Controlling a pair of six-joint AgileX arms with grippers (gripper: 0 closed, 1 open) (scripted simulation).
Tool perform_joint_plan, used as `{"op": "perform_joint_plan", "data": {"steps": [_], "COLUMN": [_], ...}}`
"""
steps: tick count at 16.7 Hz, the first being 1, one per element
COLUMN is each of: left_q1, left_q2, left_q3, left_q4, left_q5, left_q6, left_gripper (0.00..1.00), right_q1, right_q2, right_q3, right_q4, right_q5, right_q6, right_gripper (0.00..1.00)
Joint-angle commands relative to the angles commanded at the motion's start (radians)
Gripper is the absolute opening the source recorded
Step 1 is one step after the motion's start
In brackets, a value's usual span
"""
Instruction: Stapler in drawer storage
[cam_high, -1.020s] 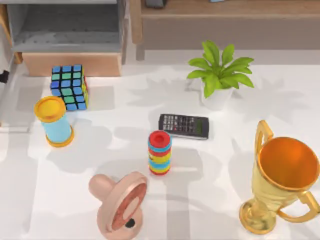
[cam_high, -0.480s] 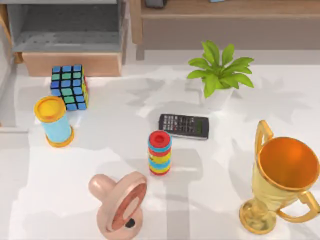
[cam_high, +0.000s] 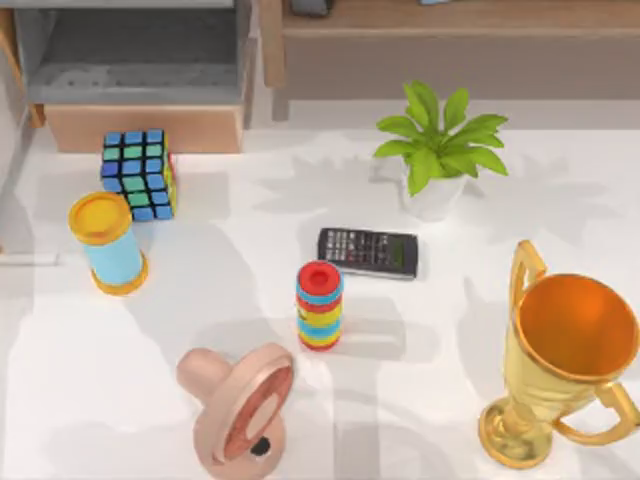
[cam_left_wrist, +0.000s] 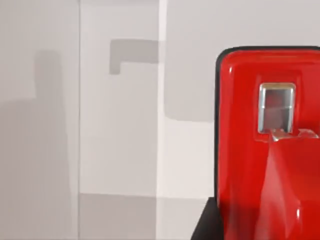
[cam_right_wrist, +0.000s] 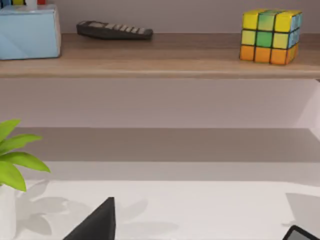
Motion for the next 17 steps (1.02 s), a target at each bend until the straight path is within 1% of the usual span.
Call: {"op": "perform_joint_plan", "data": {"steps": [3,5,11,14,17], "left_q1": [0.003,0.001,-0.002,0.004,0.033], "left_q2": [0.086,0.104,0.104,0.059,-0.061], "left_q3": [0.009,0.010,0.009,0.058,0.120], "left_q4": [-0.075,-0.107,-0.107,-0.072,-0.001], "left_q5": [0.008,0.008,0.007,-0.001,-0.028], "left_q6": [0.007,0.009,0.010,0.028,0.048], "left_gripper": [0.00,0.00,0.00,0.00,0.00], "right_q1": [0.000,0.000,0.000,0.000,0.000], "right_q2": [0.000,0.000,0.000,0.000,0.000], "right_q3": [0.000,0.000,0.000,0.000,0.000], "right_q4": [0.000,0.000,0.000,0.000,0.000], "right_q5": [0.000,0.000,0.000,0.000,0.000], "right_q6": [0.000,0.000,0.000,0.000,0.000], "right_gripper": [1.00,1.00,1.00,1.00,1.00]}}
